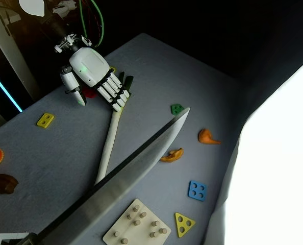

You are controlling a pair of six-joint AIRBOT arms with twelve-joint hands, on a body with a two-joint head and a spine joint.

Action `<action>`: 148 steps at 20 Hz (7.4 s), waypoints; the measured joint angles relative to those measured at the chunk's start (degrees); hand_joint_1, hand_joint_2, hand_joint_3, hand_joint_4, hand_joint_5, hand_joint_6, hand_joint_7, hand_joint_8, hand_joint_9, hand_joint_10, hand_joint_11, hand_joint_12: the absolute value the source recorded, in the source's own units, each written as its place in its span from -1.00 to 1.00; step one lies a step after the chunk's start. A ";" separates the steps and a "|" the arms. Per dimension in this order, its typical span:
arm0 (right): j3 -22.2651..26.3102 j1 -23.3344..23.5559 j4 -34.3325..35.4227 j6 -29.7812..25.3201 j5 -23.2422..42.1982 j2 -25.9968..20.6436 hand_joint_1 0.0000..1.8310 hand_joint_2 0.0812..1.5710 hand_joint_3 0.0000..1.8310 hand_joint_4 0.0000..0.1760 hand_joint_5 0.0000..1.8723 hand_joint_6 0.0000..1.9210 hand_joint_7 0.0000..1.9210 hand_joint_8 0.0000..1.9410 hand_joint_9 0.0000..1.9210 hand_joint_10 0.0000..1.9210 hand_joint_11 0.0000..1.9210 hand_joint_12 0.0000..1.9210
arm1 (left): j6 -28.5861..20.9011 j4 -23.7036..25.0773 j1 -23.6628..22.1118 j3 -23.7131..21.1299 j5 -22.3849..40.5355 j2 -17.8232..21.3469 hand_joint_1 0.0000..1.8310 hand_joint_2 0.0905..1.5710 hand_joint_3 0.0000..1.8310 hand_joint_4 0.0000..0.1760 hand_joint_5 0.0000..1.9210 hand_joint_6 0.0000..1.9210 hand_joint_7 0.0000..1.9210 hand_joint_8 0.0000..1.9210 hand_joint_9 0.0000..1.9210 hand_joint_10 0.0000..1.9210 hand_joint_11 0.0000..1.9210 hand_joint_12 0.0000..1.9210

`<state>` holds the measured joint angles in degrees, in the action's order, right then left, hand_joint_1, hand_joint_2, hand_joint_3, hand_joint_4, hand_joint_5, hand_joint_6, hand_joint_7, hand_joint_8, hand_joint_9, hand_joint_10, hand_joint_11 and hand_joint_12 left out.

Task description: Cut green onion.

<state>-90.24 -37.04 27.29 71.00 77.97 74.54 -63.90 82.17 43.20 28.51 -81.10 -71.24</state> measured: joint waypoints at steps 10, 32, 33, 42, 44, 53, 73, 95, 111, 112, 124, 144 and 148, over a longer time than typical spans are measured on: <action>-11.54 1.07 -5.40 -8.63 -2.64 4.15 0.68 -0.13 -0.02 1.00 0.49 1.00 0.65 1.00 0.71 1.00 0.78 1.00 | 4.07 -0.79 -3.21 0.09 5.40 2.10 -0.84 0.79 -1.00 -1.00 -0.99 -1.00 -1.00 -1.00 -1.00 -1.00 -0.97 -0.97; -32.41 -1.49 -9.07 -20.48 -7.87 15.52 0.70 -0.16 -0.01 1.00 0.46 1.00 0.63 1.00 0.69 1.00 0.76 1.00 | 6.12 8.74 -8.22 2.19 17.40 11.21 -0.89 0.80 -1.00 -1.00 -1.00 -1.00 -1.00 -1.00 -1.00 -1.00 -1.00 -0.98; -32.59 -1.49 -9.05 -20.50 -7.87 15.58 0.71 -0.16 -0.01 1.00 0.46 1.00 0.64 1.00 0.69 1.00 0.77 1.00 | 6.93 9.05 -8.57 2.19 17.97 11.61 -0.90 0.80 -1.00 -1.00 -1.00 -1.00 -1.00 -1.00 -0.99 -1.00 -1.00 -0.98; -36.81 -1.49 -9.33 -21.99 -7.87 17.88 0.70 -0.16 0.00 1.00 0.46 1.00 0.65 1.00 0.70 1.00 0.78 1.00 | 7.56 10.51 -9.86 2.19 24.79 15.82 -0.90 0.80 -1.00 -1.00 -1.00 -1.00 -1.00 -1.00 -0.99 -1.00 -1.00 -1.00; -37.59 -1.49 -9.90 -22.80 -7.96 18.21 0.69 -0.16 -0.01 1.00 0.46 1.00 0.64 1.00 0.70 1.00 0.78 1.00 | 7.61 10.82 -10.01 2.19 25.73 16.24 -0.89 0.79 -1.00 -1.00 -0.99 -1.00 -1.00 -1.00 -0.99 -1.00 -1.00 -1.00; -37.59 -2.27 -9.92 -22.84 -7.98 18.58 0.70 -0.15 -0.02 1.00 0.53 1.00 0.65 1.00 0.70 1.00 0.79 1.00 | 7.67 11.69 -10.80 2.19 28.02 16.55 -0.87 0.79 -1.00 -1.00 -0.99 -1.00 -1.00 -1.00 -1.00 -1.00 -1.00 -1.00; -46.23 -5.38 -10.34 -26.60 -8.07 23.78 0.43 0.07 -0.29 1.00 0.24 1.00 0.41 1.00 0.46 1.00 0.50 1.00 | 7.69 12.11 -10.82 3.02 28.39 16.55 -0.88 0.79 -1.00 -1.00 -1.00 -1.00 -1.00 -1.00 -1.00 -1.00 -1.00 -1.00; -46.23 -7.15 -14.43 -28.79 -3.91 22.32 -0.09 0.12 -1.00 -0.70 -1.00 -1.00 -1.00 -1.00 -1.00 -0.97 -1.00 -0.89 | 7.69 12.22 -10.82 3.21 28.46 16.55 -0.86 0.78 -1.00 -1.00 -0.99 -1.00 -1.00 -1.00 -1.00 -1.00 -1.00 -1.00; -46.23 -10.69 -18.58 -32.24 -1.99 18.49 -0.07 0.13 -0.99 -0.73 -1.00 -1.00 -1.00 -1.00 -1.00 -1.00 -1.00 -1.00 | 8.00 12.20 -10.82 3.19 28.41 16.55 -0.87 0.79 -1.00 -1.00 -0.98 -0.99 -0.99 -1.00 -0.99 -1.00 -0.98 -0.99; -46.23 -11.13 -18.67 -32.61 -1.97 18.29 -0.05 0.13 -1.00 -0.71 -1.00 -1.00 -1.00 -1.00 -1.00 -1.00 -1.00 -1.00 | 8.00 12.20 -10.82 3.19 28.44 16.55 -0.85 0.78 -1.00 -1.00 -0.98 -0.99 -0.99 -1.00 -0.99 -1.00 -0.99 -0.99; -46.21 -15.06 -20.35 -36.26 -2.27 15.65 -0.03 0.12 -1.00 -0.65 -1.00 -1.00 -1.00 -1.00 -1.00 -1.00 -1.00 -1.00 | 8.13 12.20 -10.82 3.21 28.50 16.57 -0.88 0.79 -1.00 -1.00 -0.98 -0.99 -0.99 -1.00 -0.98 -1.00 -0.98 -0.98; -6.62 -14.99 -32.74 -47.58 -7.04 -17.97 -0.82 0.46 -1.00 -1.00 -0.75 -0.98 -0.73 -0.96 -0.79 -0.96 -1.00 -0.25 | 8.68 11.69 -11.63 3.21 28.44 17.18 -0.92 0.70 -1.00 -1.00 -0.86 -1.00 -0.83 -1.00 -0.87 -1.00 -1.00 -0.84; 7.80 -11.78 -30.91 -39.63 -12.66 -26.53 -0.94 0.53 -1.00 -1.00 -0.05 -0.69 0.06 -0.80 -0.23 -0.20 -0.69 0.65 | 11.19 11.54 -13.05 3.19 28.11 17.20 -1.00 0.65 -1.00 -1.00 -0.23 -0.94 -0.04 -0.92 -0.16 -0.52 -0.77 0.55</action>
<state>-82.43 -48.82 -3.62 31.38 65.32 48.01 -52.71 93.71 30.15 31.70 -52.99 -54.04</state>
